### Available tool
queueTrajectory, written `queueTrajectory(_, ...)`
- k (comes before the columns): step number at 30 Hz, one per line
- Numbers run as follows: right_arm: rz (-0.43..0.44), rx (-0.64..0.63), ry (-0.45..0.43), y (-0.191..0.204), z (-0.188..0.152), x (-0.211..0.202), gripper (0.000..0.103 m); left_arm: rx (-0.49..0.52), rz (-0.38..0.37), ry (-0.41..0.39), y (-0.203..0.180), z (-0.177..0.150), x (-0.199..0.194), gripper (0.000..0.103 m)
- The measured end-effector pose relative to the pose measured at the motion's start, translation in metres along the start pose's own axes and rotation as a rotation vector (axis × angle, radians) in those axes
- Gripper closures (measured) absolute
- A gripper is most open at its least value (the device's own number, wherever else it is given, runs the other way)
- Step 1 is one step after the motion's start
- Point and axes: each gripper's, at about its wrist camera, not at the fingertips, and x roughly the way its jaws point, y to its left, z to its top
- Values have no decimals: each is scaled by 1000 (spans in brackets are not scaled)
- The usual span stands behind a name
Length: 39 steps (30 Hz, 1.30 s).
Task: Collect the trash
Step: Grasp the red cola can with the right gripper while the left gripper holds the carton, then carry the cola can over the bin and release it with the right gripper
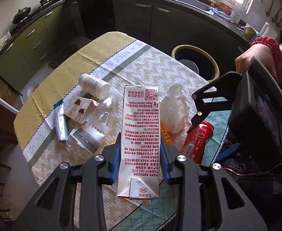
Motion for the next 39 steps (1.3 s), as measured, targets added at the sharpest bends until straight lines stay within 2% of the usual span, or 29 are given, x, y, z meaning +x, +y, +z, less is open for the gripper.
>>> queueTrajectory(1, 7, -12, 21, -2, 2, 8, 20, -15, 13, -4, 5, -5, -5, 70)
queueTrajectory(5, 64, -24, 84, -8, 4, 30, 31, -84, 58, -28, 28, -24, -26, 70)
queueTrajectory(9, 84, -32, 123, -7, 5, 46, 35, -132, 87, -55, 42, -37, -42, 70)
queueTrajectory(10, 84, -30, 129, -6, 4, 49, 43, -139, 91, -63, 44, -39, -45, 70)
queueTrajectory(11, 80, -17, 128, -6, 4, 52, 57, -146, 93, -70, 46, -41, -48, 70)
queueTrajectory(16, 38, 72, 41, 0, -8, 45, 61, -156, 95, -91, 48, -42, -52, 70)
queueTrajectory(20, 3, 168, -90, 1, -38, 9, 61, -157, 93, -106, 48, -38, -52, 70)
queueTrajectory(23, -66, 314, -190, -15, -81, -33, 61, -150, 90, -120, 43, -33, -54, 70)
queueTrajectory(25, -152, 453, -209, -36, -121, -58, 61, -141, 85, -130, 38, -29, -54, 70)
queueTrajectory(28, -312, 706, -137, -70, -199, -76, 61, -121, 70, -135, 27, -21, -52, 70)
queueTrajectory(31, -384, 944, -19, -103, -270, -65, 61, -90, 50, -135, 14, -9, -45, 70)
queueTrajectory(35, -400, 1180, 89, -134, -350, -31, 61, -46, 16, -129, -7, 13, -34, 70)
queueTrajectory(39, -407, 1367, 126, -159, -398, 1, 60, 4, -31, -108, -32, 39, -19, 70)
